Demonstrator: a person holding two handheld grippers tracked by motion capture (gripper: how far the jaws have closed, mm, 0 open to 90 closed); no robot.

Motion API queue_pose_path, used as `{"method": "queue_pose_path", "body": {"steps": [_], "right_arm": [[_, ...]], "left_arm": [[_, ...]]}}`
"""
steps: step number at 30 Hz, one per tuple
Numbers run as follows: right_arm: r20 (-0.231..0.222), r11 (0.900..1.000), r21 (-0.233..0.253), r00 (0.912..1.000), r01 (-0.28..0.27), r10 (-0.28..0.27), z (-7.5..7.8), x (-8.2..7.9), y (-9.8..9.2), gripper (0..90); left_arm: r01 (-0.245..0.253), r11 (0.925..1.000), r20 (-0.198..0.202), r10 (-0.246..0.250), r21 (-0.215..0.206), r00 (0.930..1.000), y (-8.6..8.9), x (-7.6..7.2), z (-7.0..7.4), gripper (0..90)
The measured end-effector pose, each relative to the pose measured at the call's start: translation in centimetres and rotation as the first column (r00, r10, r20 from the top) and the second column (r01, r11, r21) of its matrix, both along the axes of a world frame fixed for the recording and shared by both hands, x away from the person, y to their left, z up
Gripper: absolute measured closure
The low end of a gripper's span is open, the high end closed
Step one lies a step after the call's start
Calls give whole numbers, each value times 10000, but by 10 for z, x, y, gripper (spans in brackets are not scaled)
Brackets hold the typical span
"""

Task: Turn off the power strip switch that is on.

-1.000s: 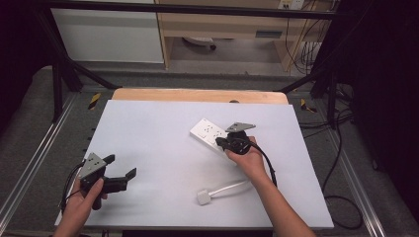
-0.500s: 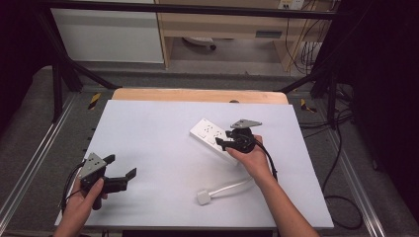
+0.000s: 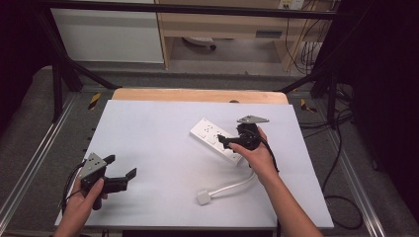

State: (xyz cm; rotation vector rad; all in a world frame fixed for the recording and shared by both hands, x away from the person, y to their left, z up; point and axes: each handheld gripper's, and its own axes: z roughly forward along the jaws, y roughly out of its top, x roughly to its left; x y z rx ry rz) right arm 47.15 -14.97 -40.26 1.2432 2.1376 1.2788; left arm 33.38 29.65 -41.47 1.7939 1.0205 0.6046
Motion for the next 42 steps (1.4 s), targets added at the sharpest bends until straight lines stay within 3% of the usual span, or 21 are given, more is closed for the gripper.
{"method": "queue_pose_path", "body": {"steps": [11, 20, 26, 35, 42], "right_arm": [[571, 9991, 229, 9977, 347, -360, 15, -4, -9, 62], [581, 9981, 542, 9978, 289, -320, 22, -9, -25, 52], [821, 9967, 696, 9955, 409, -465, 29, -17, -41, 44], [1336, 9930, 977, 9878, 666, -794, 39, -38, -69, 55], [1887, 9864, 1313, 9744, 986, -1225, 39, -58, -90, 59]], "left_arm": [[-2, 10000, 10, 2, -1, 10000, 0, 0, 0, 52], [-6, 10000, 8, 6, 7, 10000, 0, 0, 0, 52], [3, 10000, -5, -3, 4, 10000, 0, 0, 0, 52], [-23, 10000, -28, 23, 5, 10000, -1, 0, 0, 52], [-29, 10000, -45, 29, 41, 10000, -1, 0, -1, 52]]}}
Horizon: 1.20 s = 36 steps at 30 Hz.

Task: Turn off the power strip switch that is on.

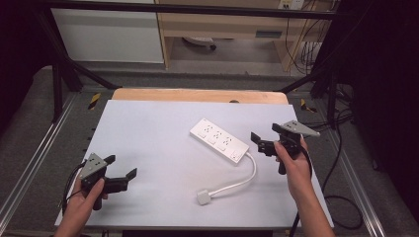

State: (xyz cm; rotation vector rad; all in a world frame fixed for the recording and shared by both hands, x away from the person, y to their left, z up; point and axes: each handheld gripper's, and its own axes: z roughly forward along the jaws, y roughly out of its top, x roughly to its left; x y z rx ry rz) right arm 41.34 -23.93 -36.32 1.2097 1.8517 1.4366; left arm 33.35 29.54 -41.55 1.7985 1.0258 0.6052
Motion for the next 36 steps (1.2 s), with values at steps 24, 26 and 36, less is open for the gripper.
{"method": "queue_pose_path", "body": {"steps": [24, 26, 36], "right_arm": [[262, 9945, 17, 9941, 1048, -1048, -47, -49, -50, 31], [136, 9946, -50, 9945, 1038, -1037, -53, -50, -51, 31], [-1002, 9932, -1003, 9926, 590, -691, -82, -52, -42, 37]], "left_arm": [[-36, 10000, 7, 36, -29, 10000, -1, 0, 0, 52], [-45, 10000, 5, 45, -27, 10000, 0, 0, 0, 52], [-19, 10000, 41, 19, -39, 10000, -1, -1, 0, 52]]}}
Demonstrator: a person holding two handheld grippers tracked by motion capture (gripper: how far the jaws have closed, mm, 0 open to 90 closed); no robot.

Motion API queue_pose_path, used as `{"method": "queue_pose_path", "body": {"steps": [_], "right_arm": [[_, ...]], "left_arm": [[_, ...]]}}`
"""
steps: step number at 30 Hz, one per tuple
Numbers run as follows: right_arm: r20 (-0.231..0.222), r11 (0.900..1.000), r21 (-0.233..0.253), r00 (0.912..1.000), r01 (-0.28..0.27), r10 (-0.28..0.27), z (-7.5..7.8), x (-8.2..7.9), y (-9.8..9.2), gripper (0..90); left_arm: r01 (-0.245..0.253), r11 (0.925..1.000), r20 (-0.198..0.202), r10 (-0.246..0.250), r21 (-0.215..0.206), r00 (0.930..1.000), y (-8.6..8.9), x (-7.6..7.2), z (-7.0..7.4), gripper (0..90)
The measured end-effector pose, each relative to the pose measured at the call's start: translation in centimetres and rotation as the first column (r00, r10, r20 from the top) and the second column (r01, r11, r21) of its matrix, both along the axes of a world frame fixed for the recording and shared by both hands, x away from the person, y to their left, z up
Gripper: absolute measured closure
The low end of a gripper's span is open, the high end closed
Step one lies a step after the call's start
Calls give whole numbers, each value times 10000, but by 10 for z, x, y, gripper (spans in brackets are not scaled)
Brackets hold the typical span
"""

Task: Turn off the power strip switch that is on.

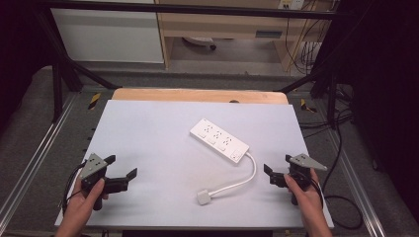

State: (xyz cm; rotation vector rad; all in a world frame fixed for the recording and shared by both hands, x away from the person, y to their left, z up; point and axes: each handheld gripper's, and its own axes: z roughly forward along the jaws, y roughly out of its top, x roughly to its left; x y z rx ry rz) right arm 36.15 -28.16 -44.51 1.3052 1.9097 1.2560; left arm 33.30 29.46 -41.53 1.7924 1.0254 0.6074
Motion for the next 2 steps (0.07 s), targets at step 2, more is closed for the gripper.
{"method": "queue_pose_path", "body": {"steps": [2], "right_arm": [[-563, 9991, -413, 9984, 15, -38, -6, 3, 3, 40]], "left_arm": [[7, 10000, -5, -7, 2, 10000, 0, 0, 0, 52]]}}
